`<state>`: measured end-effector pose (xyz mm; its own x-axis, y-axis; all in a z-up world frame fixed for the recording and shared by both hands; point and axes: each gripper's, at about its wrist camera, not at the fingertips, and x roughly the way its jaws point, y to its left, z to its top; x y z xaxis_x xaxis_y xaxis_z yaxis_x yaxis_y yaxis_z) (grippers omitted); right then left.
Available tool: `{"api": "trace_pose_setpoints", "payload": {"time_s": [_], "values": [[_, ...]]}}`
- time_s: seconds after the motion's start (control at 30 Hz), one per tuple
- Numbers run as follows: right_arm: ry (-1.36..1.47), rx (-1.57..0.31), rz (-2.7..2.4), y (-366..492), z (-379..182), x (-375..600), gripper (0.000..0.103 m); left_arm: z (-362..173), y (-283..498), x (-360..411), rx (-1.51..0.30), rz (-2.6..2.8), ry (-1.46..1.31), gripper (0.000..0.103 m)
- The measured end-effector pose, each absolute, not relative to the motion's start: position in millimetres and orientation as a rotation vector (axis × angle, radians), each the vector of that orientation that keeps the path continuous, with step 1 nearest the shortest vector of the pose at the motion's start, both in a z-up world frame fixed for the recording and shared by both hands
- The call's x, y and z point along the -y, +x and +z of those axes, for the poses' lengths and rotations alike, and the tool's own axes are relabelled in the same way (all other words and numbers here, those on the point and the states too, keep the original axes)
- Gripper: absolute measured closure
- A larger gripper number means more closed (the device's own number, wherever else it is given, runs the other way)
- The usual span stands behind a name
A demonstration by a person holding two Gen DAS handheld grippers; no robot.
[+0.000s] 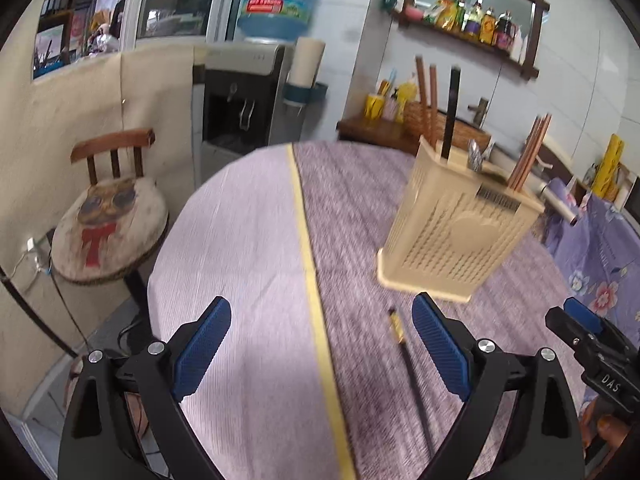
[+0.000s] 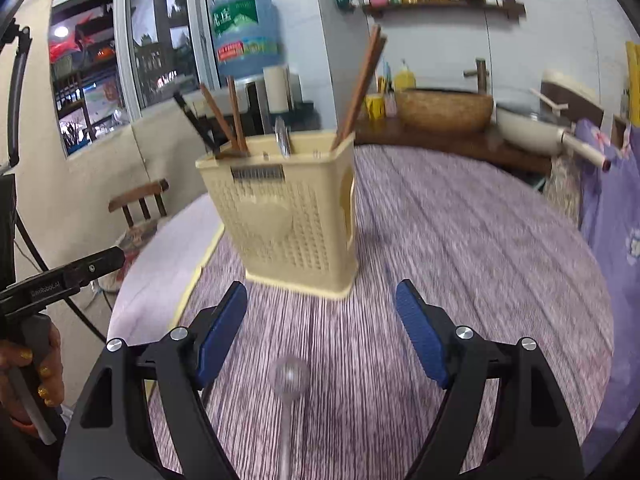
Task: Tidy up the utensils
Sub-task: 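Move both open tools back toward the remaining utensils on the cloth, then grasp the clear plastic spoon with the right tool while the left tool grasps the black gold-tipped chopstick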
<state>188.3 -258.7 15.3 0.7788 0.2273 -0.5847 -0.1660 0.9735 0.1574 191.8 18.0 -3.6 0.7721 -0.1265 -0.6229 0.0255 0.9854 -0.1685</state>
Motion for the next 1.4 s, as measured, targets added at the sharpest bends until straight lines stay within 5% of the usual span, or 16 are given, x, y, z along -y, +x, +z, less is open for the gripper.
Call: {"api": "trace_pose_setpoints", "payload": {"time_s": [0.4, 0.97, 1.13, 1.4], "values": [[-0.011, -0.831, 0.246, 183, -40, 222, 0.028, -36, 176, -7, -0.767, -0.08, -0.083, 0.012], [-0.065, -0.886, 0.215, 200, -58, 214, 0.066, -42, 181, 12, -0.793, -0.104, -0.052, 0.015], [-0.039, -0.89, 0.209, 200, -57, 225, 0.066, -46, 186, 28, -0.814, -0.149, -0.023, 0.024], [0.003, -0.893, 0.189, 196, -56, 241, 0.066, -56, 205, 64, -0.874, -0.231, 0.02, 0.06]]}}
